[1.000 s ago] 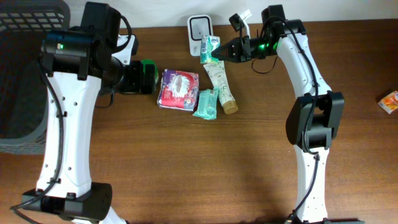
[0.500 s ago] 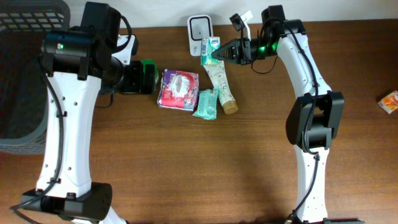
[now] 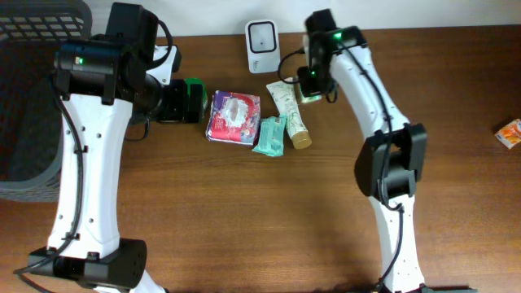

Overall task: Scan the item barcode
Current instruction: 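Hold the green pack face-down over the scanner window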

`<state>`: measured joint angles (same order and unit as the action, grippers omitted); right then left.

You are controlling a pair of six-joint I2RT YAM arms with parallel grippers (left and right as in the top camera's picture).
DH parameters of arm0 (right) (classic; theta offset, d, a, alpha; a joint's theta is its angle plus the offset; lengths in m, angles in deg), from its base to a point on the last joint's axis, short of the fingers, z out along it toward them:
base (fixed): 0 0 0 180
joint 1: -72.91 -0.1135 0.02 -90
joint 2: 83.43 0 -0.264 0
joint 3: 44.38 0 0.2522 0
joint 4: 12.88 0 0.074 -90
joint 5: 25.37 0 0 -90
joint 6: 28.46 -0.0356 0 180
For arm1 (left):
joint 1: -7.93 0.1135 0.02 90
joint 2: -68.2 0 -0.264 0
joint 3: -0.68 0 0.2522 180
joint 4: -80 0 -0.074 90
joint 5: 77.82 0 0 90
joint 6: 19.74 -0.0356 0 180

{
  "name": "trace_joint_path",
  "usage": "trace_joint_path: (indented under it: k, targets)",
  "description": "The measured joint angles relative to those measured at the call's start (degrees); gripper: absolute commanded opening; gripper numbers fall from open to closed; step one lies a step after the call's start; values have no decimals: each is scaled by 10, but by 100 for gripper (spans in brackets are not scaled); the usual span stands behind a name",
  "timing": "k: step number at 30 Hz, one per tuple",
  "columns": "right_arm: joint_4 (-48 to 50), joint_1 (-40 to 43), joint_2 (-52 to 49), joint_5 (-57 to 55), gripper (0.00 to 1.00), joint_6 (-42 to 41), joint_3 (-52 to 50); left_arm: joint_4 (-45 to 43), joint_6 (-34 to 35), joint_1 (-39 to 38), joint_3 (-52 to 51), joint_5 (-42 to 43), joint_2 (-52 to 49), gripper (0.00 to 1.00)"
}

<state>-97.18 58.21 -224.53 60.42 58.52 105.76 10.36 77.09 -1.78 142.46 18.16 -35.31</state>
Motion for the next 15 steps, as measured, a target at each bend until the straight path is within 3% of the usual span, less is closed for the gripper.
trace_joint_path:
  k: [2, 6, 11, 15]
  targets:
    - [54, -29, 0, -150, 4, 33, 2, 0, 0, 0, 0, 0, 0, 99]
    - [231, -80, -1, -258, 4, 170, 5, 0, 0, 0, 0, 0, 0, 99]
    - [419, -103, -3, -210, 4, 225, 5, 0, 0, 0, 0, 0, 0, 99]
    - [461, -102, -31, -172, 4, 281, 5, 0, 0, 0, 0, 0, 0, 99]
